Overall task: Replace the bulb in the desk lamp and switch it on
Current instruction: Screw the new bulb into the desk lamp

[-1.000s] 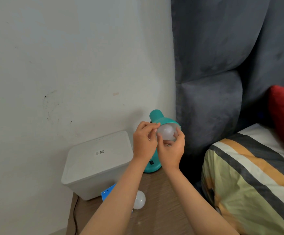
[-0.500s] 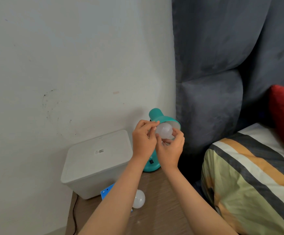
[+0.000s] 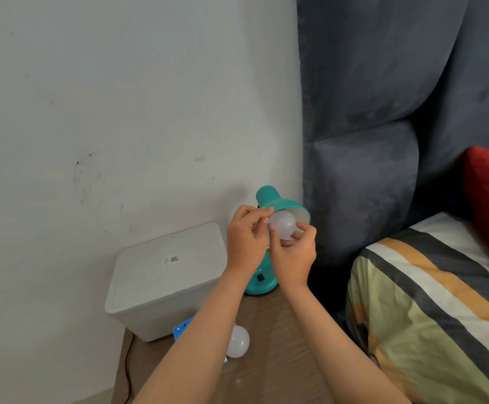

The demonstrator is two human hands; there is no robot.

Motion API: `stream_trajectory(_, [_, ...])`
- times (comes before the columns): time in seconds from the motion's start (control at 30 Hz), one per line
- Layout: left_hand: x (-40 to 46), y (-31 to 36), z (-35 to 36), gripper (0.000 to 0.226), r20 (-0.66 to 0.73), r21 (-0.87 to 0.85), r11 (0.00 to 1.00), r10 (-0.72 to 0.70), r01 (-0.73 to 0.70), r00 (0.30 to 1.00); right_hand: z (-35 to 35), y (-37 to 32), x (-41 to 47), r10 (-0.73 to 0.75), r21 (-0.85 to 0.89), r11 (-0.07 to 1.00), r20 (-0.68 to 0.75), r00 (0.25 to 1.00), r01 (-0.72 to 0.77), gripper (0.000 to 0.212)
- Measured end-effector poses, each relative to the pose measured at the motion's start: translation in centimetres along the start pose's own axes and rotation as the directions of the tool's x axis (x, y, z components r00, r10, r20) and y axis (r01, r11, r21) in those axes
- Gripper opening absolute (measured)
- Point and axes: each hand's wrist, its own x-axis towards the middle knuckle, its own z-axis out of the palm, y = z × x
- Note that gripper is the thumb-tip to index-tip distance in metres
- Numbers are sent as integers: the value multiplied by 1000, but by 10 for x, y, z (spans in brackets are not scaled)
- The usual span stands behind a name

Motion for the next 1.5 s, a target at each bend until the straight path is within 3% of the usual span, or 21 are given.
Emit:
stream_trajectory(0.13, [-1, -1, 0, 24, 9, -1, 1000, 7, -7, 1000, -1, -2, -2, -48, -28, 998, -6, 999, 48, 59])
stream_trajectory(0.23, [0, -2, 0, 24, 13, 2, 1000, 14, -15, 1000, -3, -1, -2, -98, -74, 992, 14, 995, 99, 53])
stream_trajectory(0.37, [1, -1, 0, 23, 26, 24, 999, 38, -39, 999, -4, -5, 1, 22, -26, 999, 3, 1000, -22, 51])
stream_trajectory(0.53, [2, -1, -1, 24, 25, 26, 999, 35, -35, 999, -2, -3, -4, -96, -51, 994, 27, 995, 98, 53])
stream_trajectory(0.67, [2, -2, 0, 23, 32, 49, 997, 58, -60, 998, -3, -6, -1, 60, -15, 998, 1, 998, -60, 52])
stream_trajectory(0.83, [2, -2, 0, 23, 30, 40, 998, 46, -47, 999, -1, -7, -2, -40, -27, 999, 25, 999, 40, 54])
stream_trajectory(0.97, [2, -1, 0, 22, 43, 49, 997, 50, -52, 998, -3, -9, 3, 127, 25, 992, 5, 992, -127, 49])
stream_trajectory(1.1, [2, -1, 0, 24, 39, 38, 999, 35, -37, 999, -2, -14, -1, 22, 20, 1000, 1, 1000, -22, 63])
stream_trajectory(1.17, [3, -1, 0, 23, 41, 39, 998, 38, -39, 998, -1, -10, -2, 10, 4, 1000, 18, 1000, -10, 58])
stream_trajectory(1.3, [2, 0, -1, 23, 43, 40, 998, 48, -50, 998, -5, -11, 2, 126, 30, 992, 10, 992, -126, 51])
stream_trajectory(1.4, [2, -1, 0, 24, 43, 32, 999, 34, -35, 999, -6, -13, -1, 48, 11, 999, 16, 999, -48, 60])
stream_trajectory(1.5, [2, -1, 1, 23, 44, 36, 999, 33, -35, 998, -6, -8, -2, 22, -12, 1000, 47, 999, -22, 53])
